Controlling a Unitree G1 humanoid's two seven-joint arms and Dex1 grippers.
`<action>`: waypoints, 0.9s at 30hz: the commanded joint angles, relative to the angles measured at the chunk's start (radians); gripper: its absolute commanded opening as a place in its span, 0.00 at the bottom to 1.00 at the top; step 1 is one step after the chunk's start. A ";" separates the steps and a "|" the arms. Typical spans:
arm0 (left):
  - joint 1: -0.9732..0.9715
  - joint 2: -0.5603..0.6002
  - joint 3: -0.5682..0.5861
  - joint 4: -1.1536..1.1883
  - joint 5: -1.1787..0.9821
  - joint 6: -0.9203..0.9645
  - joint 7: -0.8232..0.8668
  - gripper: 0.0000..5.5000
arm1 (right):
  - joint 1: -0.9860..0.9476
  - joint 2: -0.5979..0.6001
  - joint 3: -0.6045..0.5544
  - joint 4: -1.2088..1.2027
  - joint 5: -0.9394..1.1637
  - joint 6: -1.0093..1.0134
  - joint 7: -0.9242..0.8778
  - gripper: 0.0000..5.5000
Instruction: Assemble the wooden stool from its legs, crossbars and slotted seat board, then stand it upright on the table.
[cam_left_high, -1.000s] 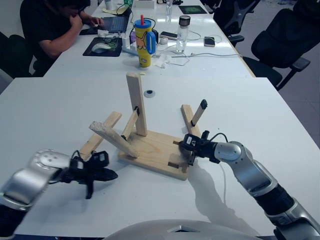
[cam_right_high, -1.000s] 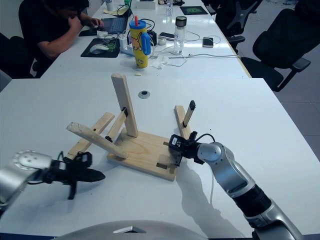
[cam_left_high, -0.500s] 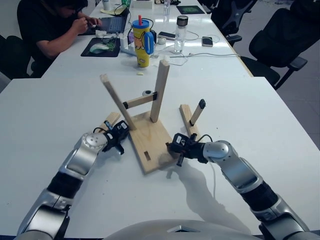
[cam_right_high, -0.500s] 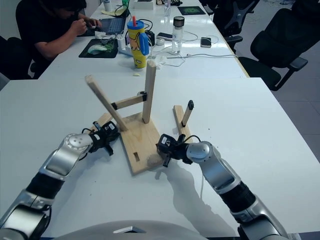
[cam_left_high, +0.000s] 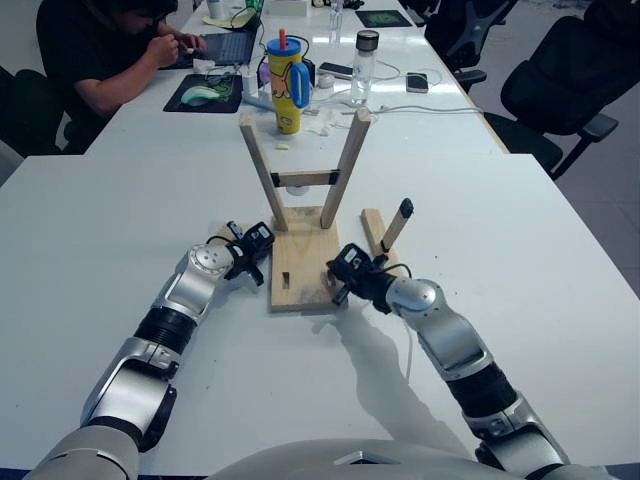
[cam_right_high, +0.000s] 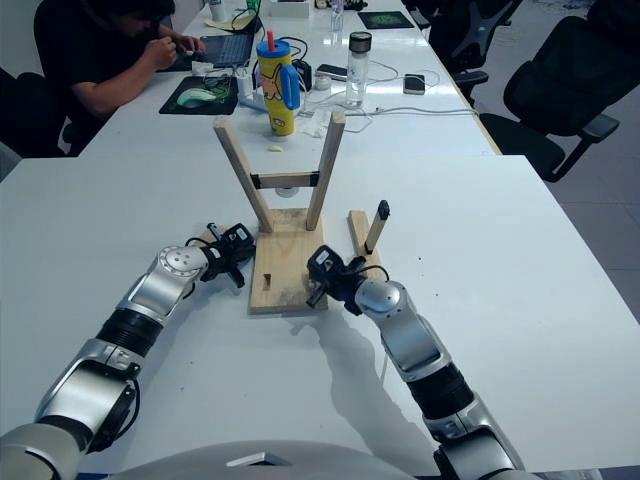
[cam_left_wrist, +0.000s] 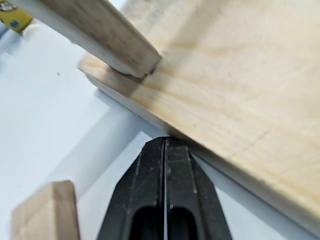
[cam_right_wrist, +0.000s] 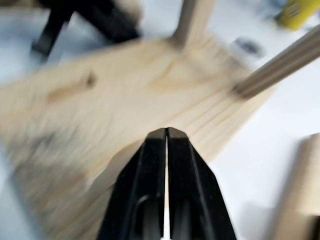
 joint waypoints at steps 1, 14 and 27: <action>0.103 -0.005 0.167 -0.197 -0.143 -0.022 0.003 0.10 | 0.142 -0.011 -0.151 -0.165 0.051 0.031 -0.050 0.11; 0.297 -0.142 0.373 -0.530 -0.543 0.215 0.039 0.44 | 0.175 0.025 -0.437 -0.100 0.211 0.182 -0.145 0.46; 0.255 -0.130 0.320 -0.505 -0.544 0.245 0.017 0.72 | 0.084 0.047 -0.364 0.001 0.260 0.271 -0.146 0.76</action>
